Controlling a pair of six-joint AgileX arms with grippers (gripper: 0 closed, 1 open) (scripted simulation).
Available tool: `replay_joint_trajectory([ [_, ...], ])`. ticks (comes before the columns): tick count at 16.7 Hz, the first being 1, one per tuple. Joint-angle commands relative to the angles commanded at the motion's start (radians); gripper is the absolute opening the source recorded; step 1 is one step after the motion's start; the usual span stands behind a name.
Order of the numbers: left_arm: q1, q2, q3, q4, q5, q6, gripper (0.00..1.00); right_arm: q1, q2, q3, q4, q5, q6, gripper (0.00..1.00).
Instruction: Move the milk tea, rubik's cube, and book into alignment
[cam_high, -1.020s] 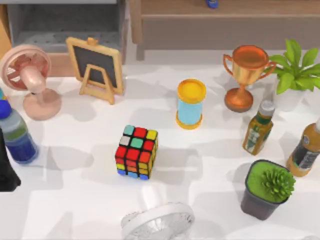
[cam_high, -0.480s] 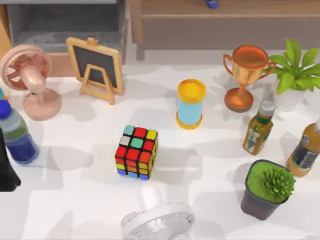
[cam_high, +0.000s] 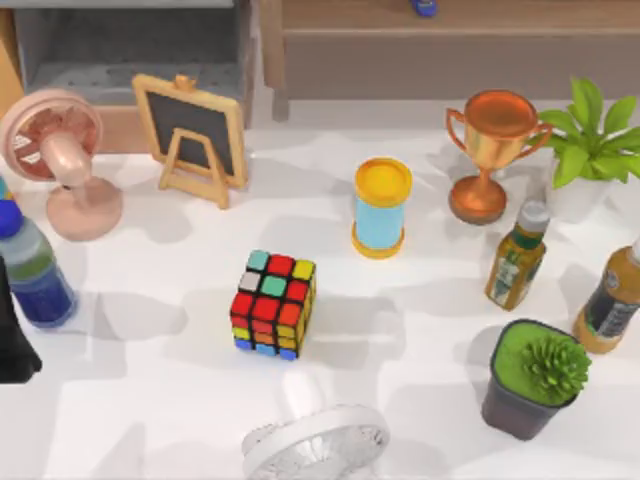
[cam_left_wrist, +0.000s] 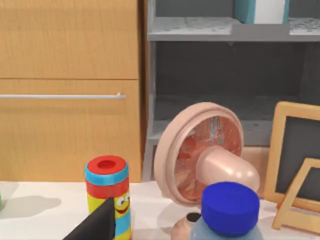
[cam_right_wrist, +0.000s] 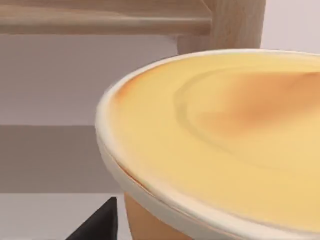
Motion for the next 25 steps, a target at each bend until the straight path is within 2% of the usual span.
replay_joint_trajectory([
  [8,0.0,0.0,0.0,0.0,0.0,0.0,1.0,-0.029,-0.028,-0.07,0.029,-0.032,-0.002,1.0],
  [14,0.0,0.0,0.0,0.0,0.0,0.0,1.0,-0.054,-0.21,-0.107,-0.105,-0.06,-0.004,1.0],
  [18,0.0,0.0,0.0,0.0,0.0,0.0,1.0,-0.064,-0.235,-0.117,-0.128,-0.07,-0.004,1.0],
  [22,0.0,0.0,0.0,0.0,0.0,0.0,1.0,-0.046,-0.24,-0.095,-0.132,-0.065,0.003,1.0],
  [25,0.0,0.0,0.0,0.0,0.0,0.0,1.0,0.03,-0.243,-0.014,-0.182,-0.057,0.038,1.0],
])
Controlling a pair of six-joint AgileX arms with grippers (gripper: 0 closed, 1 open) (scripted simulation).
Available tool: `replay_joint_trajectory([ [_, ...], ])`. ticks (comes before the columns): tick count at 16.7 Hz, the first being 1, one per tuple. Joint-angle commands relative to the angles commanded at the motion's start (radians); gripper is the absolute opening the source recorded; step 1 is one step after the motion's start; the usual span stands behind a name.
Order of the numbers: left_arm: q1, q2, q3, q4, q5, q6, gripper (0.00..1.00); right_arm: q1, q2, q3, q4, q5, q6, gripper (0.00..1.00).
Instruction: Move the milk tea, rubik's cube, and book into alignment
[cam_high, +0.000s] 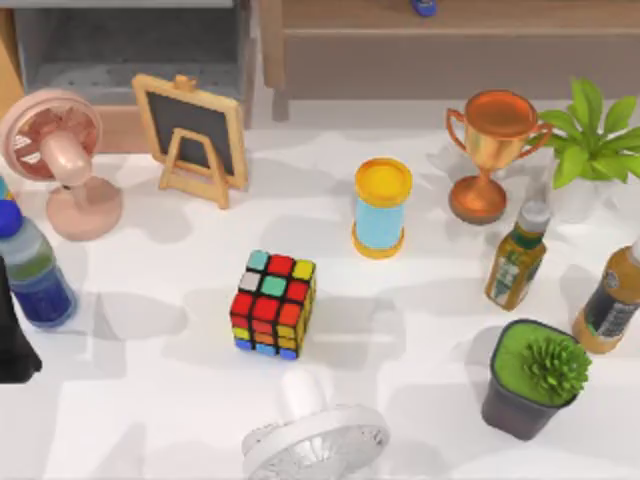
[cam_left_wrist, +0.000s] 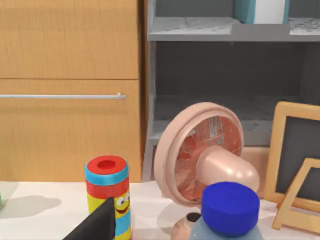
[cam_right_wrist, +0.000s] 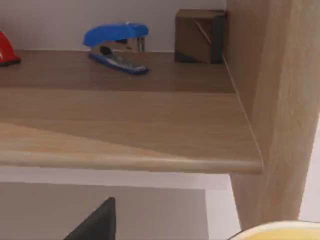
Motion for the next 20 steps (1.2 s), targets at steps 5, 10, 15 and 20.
replay_joint_trajectory([
  [5,0.0,0.0,0.0,0.0,0.0,0.0,1.0,0.254,0.048,0.212,-0.188,0.004,0.099,1.0],
  [10,0.0,0.0,0.0,0.0,0.0,0.0,1.0,0.589,0.116,0.494,-0.502,0.026,0.23,1.0],
  [15,0.0,0.0,0.0,0.0,0.0,0.0,1.0,0.929,0.187,0.831,-0.94,0.105,0.401,1.0],
  [20,0.0,0.0,0.0,0.0,0.0,0.0,1.0,1.175,0.3,1.196,-1.466,0.253,0.616,1.0],
])
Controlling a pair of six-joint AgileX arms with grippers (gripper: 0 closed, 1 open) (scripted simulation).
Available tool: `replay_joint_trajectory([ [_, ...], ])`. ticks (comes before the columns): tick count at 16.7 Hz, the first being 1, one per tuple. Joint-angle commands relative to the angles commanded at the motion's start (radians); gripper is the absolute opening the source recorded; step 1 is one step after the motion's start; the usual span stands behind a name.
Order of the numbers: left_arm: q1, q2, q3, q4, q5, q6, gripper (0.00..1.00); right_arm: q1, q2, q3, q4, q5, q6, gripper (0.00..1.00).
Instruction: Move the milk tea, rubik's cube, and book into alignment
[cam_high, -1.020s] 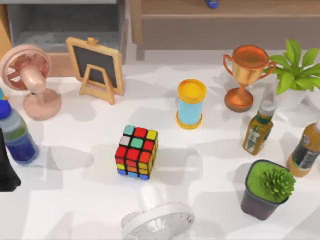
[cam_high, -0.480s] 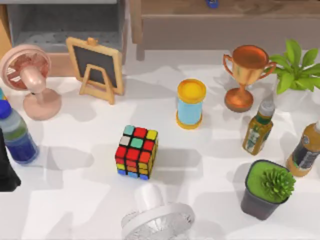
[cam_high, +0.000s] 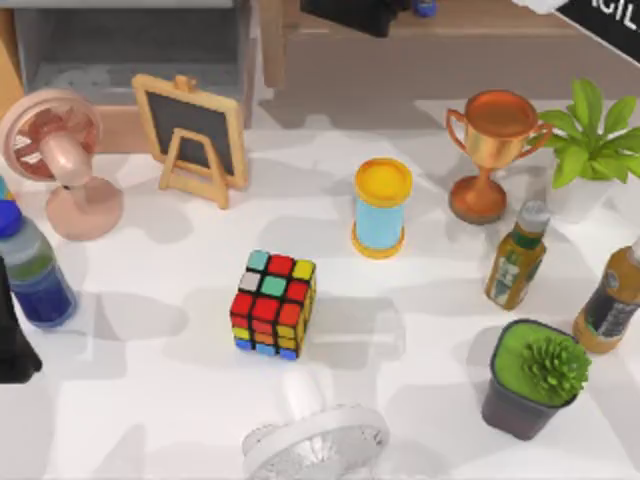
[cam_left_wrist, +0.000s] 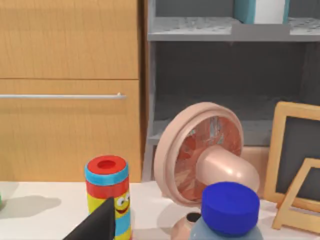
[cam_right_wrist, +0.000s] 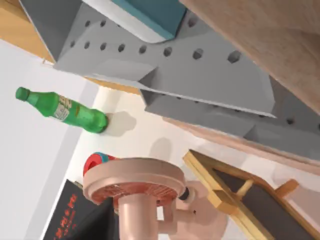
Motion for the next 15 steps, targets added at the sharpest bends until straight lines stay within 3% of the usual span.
replay_joint_trajectory([
  [9,0.0,0.0,0.0,0.0,0.0,0.0,1.0,0.255,0.284,0.522,-0.904,0.325,0.351,1.0],
  [15,0.0,0.0,0.0,0.0,0.0,0.0,1.0,0.344,0.424,0.721,-1.243,0.466,0.478,1.0],
])
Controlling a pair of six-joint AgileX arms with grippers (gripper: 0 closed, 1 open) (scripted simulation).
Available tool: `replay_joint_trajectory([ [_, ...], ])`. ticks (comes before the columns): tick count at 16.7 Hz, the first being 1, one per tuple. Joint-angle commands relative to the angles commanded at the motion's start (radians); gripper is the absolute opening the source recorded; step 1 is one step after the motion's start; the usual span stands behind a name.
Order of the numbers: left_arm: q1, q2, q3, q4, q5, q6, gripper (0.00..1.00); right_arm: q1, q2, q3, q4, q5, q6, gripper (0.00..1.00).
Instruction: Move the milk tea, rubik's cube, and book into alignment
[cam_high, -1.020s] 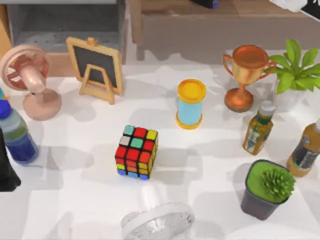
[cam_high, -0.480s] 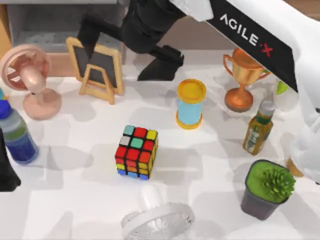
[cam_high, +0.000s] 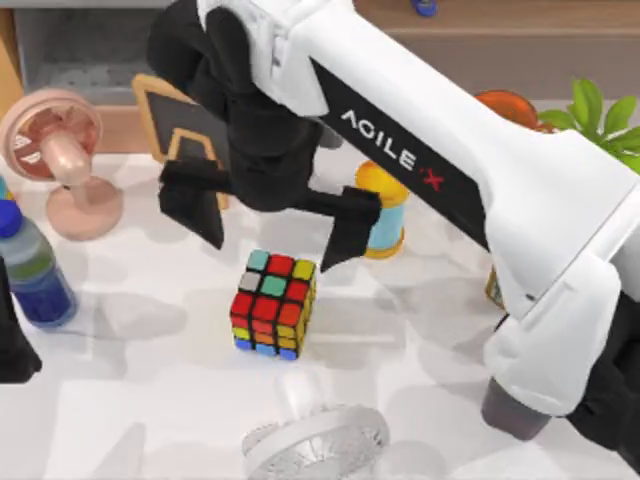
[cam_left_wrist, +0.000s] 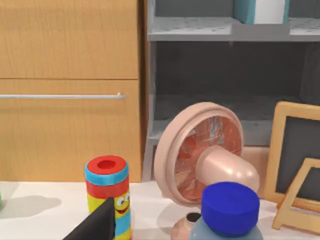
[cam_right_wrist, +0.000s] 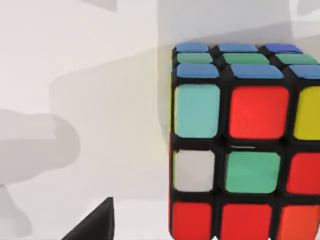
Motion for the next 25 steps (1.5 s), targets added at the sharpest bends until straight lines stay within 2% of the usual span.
replay_joint_trajectory([
  [10,0.0,0.0,0.0,0.0,0.0,0.0,1.0,0.009,0.032,0.043,-0.046,0.016,0.015,1.0],
  [13,0.0,0.0,0.0,0.0,0.0,0.0,1.0,0.013,0.106,0.145,-0.079,0.018,0.016,1.0],
  [20,0.0,0.0,0.0,0.0,0.0,0.0,1.0,0.014,0.363,0.53,-0.2,0.022,0.018,1.0],
  [25,0.0,0.0,0.0,0.0,0.0,0.0,1.0,0.013,0.396,0.574,-0.213,0.023,0.018,1.0],
])
